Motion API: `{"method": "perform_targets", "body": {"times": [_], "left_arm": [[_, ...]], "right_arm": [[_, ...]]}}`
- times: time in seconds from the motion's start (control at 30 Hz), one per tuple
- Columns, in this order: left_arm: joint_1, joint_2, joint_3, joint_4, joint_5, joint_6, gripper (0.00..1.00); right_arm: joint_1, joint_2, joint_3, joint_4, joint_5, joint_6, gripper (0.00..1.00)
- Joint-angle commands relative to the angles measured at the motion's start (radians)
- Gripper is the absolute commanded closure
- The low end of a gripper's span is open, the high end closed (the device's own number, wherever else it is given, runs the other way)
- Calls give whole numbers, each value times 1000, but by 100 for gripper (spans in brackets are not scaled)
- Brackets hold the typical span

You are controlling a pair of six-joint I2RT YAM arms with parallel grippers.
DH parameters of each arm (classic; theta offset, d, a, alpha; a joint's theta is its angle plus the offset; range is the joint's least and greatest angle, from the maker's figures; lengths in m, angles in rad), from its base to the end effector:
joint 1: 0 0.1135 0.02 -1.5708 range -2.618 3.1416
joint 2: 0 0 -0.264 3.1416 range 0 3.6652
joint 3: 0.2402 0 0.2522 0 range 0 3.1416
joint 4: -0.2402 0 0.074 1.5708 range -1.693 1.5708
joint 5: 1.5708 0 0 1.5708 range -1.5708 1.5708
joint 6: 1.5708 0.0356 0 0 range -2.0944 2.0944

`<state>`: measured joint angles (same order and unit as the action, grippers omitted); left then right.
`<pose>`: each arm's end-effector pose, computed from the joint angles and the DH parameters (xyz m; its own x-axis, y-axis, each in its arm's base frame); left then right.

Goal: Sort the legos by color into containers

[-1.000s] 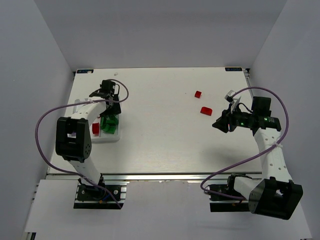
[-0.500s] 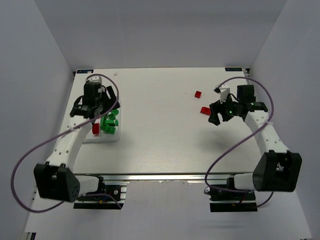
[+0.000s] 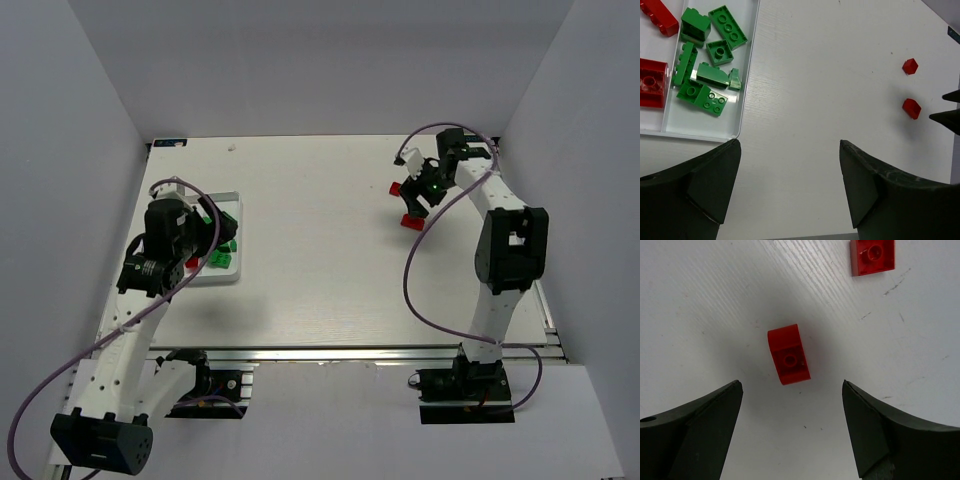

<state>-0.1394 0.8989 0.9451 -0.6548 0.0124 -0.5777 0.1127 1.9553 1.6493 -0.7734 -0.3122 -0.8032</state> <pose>0.1856 -0.0265 0.3287 -0.5557 -0.4734 -0.6834 -0.1843 0.8717 -0.4540 0.4177 0.0583 0.2465 -0.4277 -0.7376 -0.5225 -0.8047 0.5740 -0.1515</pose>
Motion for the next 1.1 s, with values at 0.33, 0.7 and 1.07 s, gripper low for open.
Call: {"method": "perform_targets", "body": {"times": [0.33, 0.7, 1.07], "left_arm": [[3, -40, 84, -74, -35, -33, 10], [3, -35, 121, -88, -45, -37, 10], [3, -29, 211, -75, -29, -59, 8]], "right_arm": [[35, 183, 126, -109, 56, -151, 17], [36, 226, 113, -98, 94, -191, 34], [38, 199, 55, -70, 88, -208, 64]]}}
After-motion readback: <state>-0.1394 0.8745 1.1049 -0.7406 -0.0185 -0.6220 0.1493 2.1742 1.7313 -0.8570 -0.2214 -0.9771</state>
